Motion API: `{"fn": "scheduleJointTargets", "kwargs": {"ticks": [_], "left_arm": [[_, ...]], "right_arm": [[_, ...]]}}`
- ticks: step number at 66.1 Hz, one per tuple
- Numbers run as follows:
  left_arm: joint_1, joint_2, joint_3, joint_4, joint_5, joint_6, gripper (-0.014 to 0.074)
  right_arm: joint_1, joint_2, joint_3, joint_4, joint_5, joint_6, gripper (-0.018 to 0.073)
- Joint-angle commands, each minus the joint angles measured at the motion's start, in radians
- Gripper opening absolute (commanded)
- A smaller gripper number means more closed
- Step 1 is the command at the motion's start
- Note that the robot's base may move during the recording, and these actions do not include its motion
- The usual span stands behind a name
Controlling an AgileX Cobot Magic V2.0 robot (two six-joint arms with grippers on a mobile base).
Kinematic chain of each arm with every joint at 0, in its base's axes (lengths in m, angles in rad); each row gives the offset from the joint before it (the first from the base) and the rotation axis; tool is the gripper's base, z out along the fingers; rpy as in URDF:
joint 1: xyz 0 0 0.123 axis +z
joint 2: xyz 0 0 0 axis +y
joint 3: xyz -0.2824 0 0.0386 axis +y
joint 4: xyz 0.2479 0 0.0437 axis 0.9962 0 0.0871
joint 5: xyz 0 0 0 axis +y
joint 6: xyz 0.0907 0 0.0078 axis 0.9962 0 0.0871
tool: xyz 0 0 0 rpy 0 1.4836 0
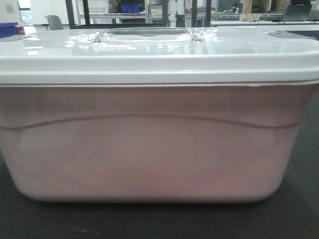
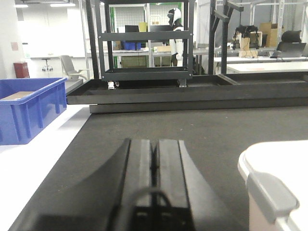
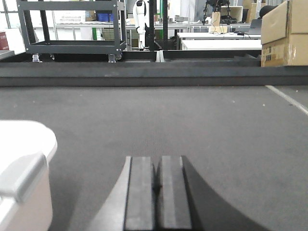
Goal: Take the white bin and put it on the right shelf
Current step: 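Lower both grippers beside the pink bin's opposite ends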
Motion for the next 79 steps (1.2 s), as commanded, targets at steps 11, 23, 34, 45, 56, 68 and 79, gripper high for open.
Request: {"fn": "scheduleJointTargets", "kwargs": {"ticks": [11,23,34,45,56,68,79], "left_arm": [[-0.005,0.342,-0.358,0.000,0.241,-0.005,-0.0117],[-0.005,0.594,-0.565,-0.005,0.487,-0.005,-0.0117],[-0.005,0.798,-0.715,-0.031,0.798,-0.005,-0.0117],[-0.005,0.951,-0.764,-0.056,0.865,-0.009,-0.0117],[-0.005,1.055,-0.766,-0.165,0.847,-0.054,-0.0117],[-0.005,1.129,-0.766,-0.213,0.847,-0.058,-0.0117],[-0.005,1.149,-0.766,-0.213,0.845,-0.058,-0.0117]], "right_arm": [[0.001,0.301,-0.323,0.001,0.159,-0.002,0.0064],[0.001,0.581,-0.557,0.009,0.490,-0.002,0.0064],[0.001,0.790,-0.728,0.037,0.736,-0.002,0.0064],[0.001,0.926,-0.781,0.037,0.785,-0.002,0.0064],[0.001,1.004,-0.781,0.038,0.790,-0.002,0.0064],[0.001,1.056,-0.781,0.044,0.806,-0.002,0.0064],[0.001,1.078,-0.780,0.056,0.840,-0.002,0.0064]]}}
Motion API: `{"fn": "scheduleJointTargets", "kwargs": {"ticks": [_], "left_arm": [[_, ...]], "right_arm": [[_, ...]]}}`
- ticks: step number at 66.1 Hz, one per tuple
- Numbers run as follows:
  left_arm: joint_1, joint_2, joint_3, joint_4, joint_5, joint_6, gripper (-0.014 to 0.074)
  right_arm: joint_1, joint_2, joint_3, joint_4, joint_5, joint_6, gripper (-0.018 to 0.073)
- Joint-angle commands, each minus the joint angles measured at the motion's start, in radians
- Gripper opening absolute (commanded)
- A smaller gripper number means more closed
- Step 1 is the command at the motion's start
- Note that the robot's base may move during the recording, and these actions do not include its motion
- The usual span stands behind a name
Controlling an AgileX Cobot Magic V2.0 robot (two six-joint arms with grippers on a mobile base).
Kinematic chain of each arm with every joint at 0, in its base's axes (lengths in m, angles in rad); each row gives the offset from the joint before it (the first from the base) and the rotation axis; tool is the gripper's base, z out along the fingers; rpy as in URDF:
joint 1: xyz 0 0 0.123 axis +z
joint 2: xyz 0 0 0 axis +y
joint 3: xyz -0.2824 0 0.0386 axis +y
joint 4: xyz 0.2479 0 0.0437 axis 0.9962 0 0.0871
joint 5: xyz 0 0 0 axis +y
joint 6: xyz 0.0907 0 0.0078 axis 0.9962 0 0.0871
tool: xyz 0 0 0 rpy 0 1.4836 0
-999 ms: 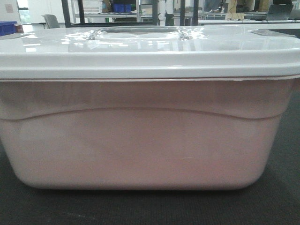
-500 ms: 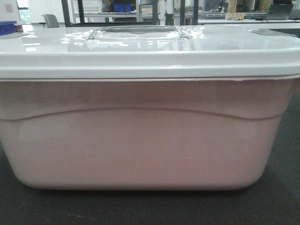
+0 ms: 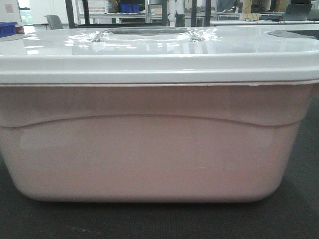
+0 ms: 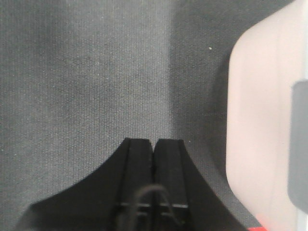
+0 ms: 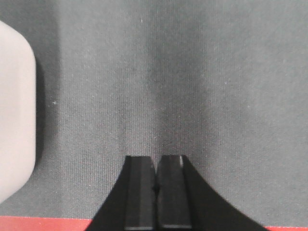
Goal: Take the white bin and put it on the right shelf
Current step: 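Lower both grippers beside the pink bin's opposite ends, then close both grippers on the white lid's end tabs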
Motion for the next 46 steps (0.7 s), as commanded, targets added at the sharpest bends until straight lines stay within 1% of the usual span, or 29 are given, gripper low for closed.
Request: {"fn": "scheduleJointTargets", "kwargs": {"ticks": [1,9,20,34,37,39,46], "left_arm": [[-0.005,-0.018,-0.036,-0.025,-0.033,-0.012,-0.0117],[-0.005,-0.018,-0.036,-0.025,-0.042,-0.012,-0.0117],[-0.005,-0.018,-0.036,-0.025,-0.048,-0.012,-0.0117],[-0.005,-0.018,-0.036,-0.025,-0.048,-0.012,-0.0106],[-0.005,-0.018,-0.036,-0.025,-0.048,-0.012,-0.0090],[-0.005,-0.018,-0.036,-0.025,-0.048,-0.012,-0.0062],[-0.005,-0.018,-0.036,-0.025,-0.050,-0.012,0.0112]], "right_arm": [[0.001,-0.009,-0.036,0.016,0.004,-0.002,0.0064],[0.001,0.019,-0.036,0.023,0.034,-0.002,0.0064],[0.001,0.052,-0.036,0.048,0.034,-0.002,0.0064],[0.001,0.058,-0.036,0.048,0.035,-0.002,0.0083],[0.001,0.058,-0.036,0.048,0.036,-0.003,0.0118],[0.001,0.058,-0.036,0.048,0.040,-0.014,0.0167],[0.001,0.065,-0.036,0.047,0.063,-0.037,0.0421]]}}
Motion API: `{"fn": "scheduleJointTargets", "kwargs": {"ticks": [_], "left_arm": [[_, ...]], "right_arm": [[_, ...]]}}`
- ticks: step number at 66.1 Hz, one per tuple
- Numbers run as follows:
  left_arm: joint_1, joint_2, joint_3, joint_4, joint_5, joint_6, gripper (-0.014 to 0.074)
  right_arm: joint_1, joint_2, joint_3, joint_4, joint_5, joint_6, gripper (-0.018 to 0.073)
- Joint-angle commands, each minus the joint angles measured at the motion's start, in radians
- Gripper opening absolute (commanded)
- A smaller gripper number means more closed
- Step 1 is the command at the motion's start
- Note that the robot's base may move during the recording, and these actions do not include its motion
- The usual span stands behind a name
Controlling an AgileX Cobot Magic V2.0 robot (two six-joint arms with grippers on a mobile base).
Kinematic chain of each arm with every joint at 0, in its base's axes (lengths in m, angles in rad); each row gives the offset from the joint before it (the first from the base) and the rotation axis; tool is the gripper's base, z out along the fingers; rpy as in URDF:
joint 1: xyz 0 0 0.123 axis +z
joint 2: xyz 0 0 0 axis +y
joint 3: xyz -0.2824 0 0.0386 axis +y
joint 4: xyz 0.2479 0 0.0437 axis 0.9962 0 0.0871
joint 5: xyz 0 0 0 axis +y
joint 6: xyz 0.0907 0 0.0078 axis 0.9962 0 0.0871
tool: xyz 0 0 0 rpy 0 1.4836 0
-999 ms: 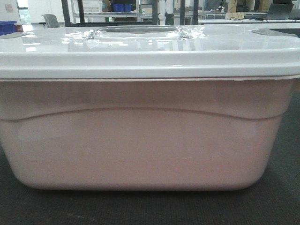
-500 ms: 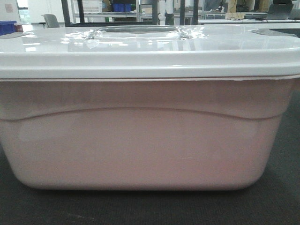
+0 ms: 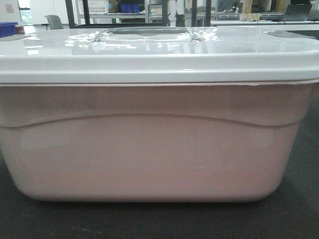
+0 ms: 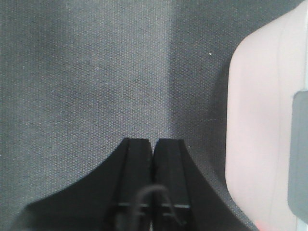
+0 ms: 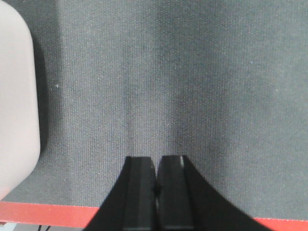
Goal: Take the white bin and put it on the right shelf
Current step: 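Close both grippers on the white lid's end tabs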
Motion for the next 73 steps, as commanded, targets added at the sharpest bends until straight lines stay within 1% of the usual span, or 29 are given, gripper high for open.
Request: {"fn": "scheduleJointTargets", "kwargs": {"ticks": [1,3,4,5,6,10,14,17,26,30,33,39,43,46,47,49,51,53,54,56,59,62,63,68,73], "left_arm": [[-0.005,-0.023,-0.035,-0.023,-0.032,-0.008,0.0142],[-0.005,-0.023,-0.035,-0.023,-0.032,-0.008,0.0221],[-0.005,-0.023,-0.035,-0.023,-0.032,-0.008,0.0237],[-0.005,-0.023,-0.035,-0.023,-0.032,-0.008,0.0284],[-0.005,-0.023,-0.035,-0.023,-0.032,-0.008,0.0300],[-0.005,-0.023,-0.035,-0.021,-0.032,-0.008,0.0437],[-0.005,-0.023,-0.035,-0.021,-0.023,-0.008,0.0505],[-0.005,-0.023,-0.035,-0.021,-0.007,-0.004,0.0524],[-0.005,-0.023,-0.035,-0.020,0.010,-0.003,0.0497],[-0.005,-0.023,-0.035,-0.036,0.010,-0.003,0.0473],[-0.005,-0.023,-0.040,-0.064,0.010,-0.003,0.0457],[0.009,-0.023,-0.065,-0.144,0.026,-0.004,0.0440],[0.027,-0.023,-0.088,-0.186,0.036,-0.004,0.0439],[0.054,-0.023,-0.104,-0.230,0.047,0.003,0.0439],[0.064,-0.023,-0.108,-0.259,0.050,0.011,0.0439],[0.085,-0.023,-0.112,-0.310,0.056,0.056,0.0439],[0.113,-0.023,-0.112,-0.377,0.063,0.105,0.0439],[0.144,-0.023,-0.108,-0.489,0.088,0.187,0.0439],[0.156,-0.023,-0.105,-0.508,0.098,0.201,0.0439],[0.181,-0.023,-0.097,-0.593,0.116,0.250,0.0439],[0.218,-0.023,-0.080,-0.671,0.136,0.314,0.0439],[0.254,-0.023,-0.064,-0.720,0.150,0.359,0.0439],[0.263,-0.023,-0.058,-0.738,0.152,0.375,0.0439],[0.299,-0.023,-0.020,-0.773,0.156,0.435,0.0439],[0.313,-0.023,0.025,-0.809,0.171,0.492,0.0439]], "right_arm": [[0.001,-0.014,-0.034,0.008,0.037,-0.024,0.0480],[0.001,-0.010,-0.034,0.008,0.038,-0.024,0.0557],[0.001,-0.009,-0.034,0.008,0.040,-0.024,0.0592],[0.001,-0.008,-0.034,0.008,0.041,-0.024,0.0624],[0.001,-0.006,-0.034,0.008,0.041,-0.024,0.0652],[0.001,-0.004,-0.034,0.008,0.040,-0.020,0.0628],[0.001,-0.004,-0.034,0.012,0.028,-0.019,0.0622],[0.001,-0.004,-0.034,0.022,0.023,-0.019,0.0622],[0.001,-0.004,-0.034,0.068,0.005,-0.019,0.0622],[0.001,-0.004,-0.035,0.091,0.002,-0.019,0.0622],[0.001,-0.004,-0.039,0.127,0.001,-0.019,0.0622],[0.000,-0.004,-0.060,0.197,-0.012,-0.024,0.0622],[0.000,-0.004,-0.085,0.222,-0.026,-0.027,0.0622],[-0.001,-0.004,-0.105,0.237,-0.033,-0.032,0.0622],[-0.002,-0.004,-0.110,0.242,-0.033,-0.034,0.0622],[-0.006,-0.004,-0.121,0.253,-0.033,-0.040,0.0622],[-0.014,-0.004,-0.123,0.274,-0.032,-0.053,0.0622],[-0.030,-0.004,-0.123,0.304,-0.025,-0.073,0.0622],[-0.037,-0.004,-0.121,0.317,-0.021,-0.083,0.0622],[-0.053,-0.001,-0.119,0.349,-0.015,-0.105,0.0622],[-0.083,0.000,-0.111,0.420,-0.004,-0.140,0.0622],[-0.122,0.008,-0.097,0.502,0.011,-0.203,0.0622],[-0.134,0.010,-0.094,0.514,0.013,-0.211,0.0622],[-0.193,0.027,-0.049,0.661,0.044,-0.297,0.0622],[-0.230,0.042,0.011,0.761,0.062,-0.382,0.0622]]}}
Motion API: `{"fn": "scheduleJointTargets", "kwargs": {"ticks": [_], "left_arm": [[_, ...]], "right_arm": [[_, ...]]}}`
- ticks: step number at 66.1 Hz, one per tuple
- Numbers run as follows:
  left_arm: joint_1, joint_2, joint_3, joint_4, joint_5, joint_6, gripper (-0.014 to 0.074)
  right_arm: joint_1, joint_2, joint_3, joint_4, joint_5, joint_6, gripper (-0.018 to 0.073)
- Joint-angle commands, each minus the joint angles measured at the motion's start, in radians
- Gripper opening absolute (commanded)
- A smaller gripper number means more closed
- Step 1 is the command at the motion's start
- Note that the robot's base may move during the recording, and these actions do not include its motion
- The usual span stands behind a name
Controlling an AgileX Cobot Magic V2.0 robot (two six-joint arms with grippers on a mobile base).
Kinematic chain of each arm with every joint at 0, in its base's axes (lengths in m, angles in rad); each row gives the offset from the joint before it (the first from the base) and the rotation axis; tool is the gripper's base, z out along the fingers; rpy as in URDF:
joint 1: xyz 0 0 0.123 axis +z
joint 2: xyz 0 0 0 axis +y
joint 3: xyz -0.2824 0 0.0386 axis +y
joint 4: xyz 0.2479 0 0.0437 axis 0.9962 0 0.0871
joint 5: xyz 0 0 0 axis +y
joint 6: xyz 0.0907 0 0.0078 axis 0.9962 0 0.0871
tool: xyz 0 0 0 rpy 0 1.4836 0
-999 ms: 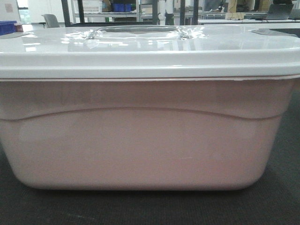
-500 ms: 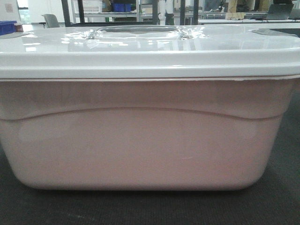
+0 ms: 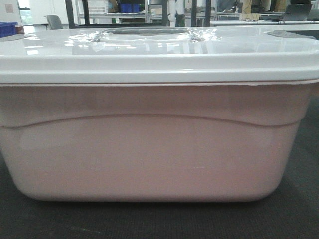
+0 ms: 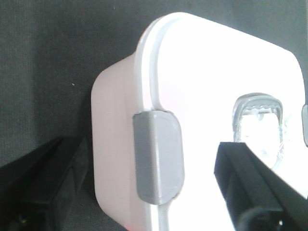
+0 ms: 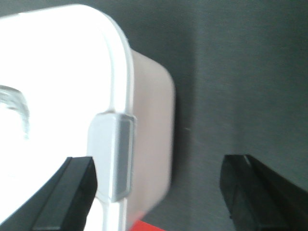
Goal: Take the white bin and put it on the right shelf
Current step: 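Close both grippers on the white lid's end tabs, then lift the pink bin off the table with both grippers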
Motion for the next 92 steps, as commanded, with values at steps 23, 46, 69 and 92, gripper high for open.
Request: {"fn": "scheduleJointTargets", "kwargs": {"ticks": [23,46,69,92], "left_arm": [[0.017,-0.012,0.250,-0.413,0.020,0.312,0.0441],[0.017,0.038,0.251,-0.450,0.016,0.350,0.0440],[0.017,0.087,0.251,-0.460,0.057,0.390,0.0440],[0.017,0.087,0.251,-0.434,0.085,0.391,0.0440]], "right_arm": [[-0.046,0.037,0.176,0.379,0.097,-0.300,0.0622],[-0.009,0.048,0.177,0.383,0.097,-0.303,0.0622],[0.014,0.052,0.179,0.394,0.086,-0.295,0.0622],[0.018,0.083,0.231,0.537,0.097,-0.364,0.0622]]}}
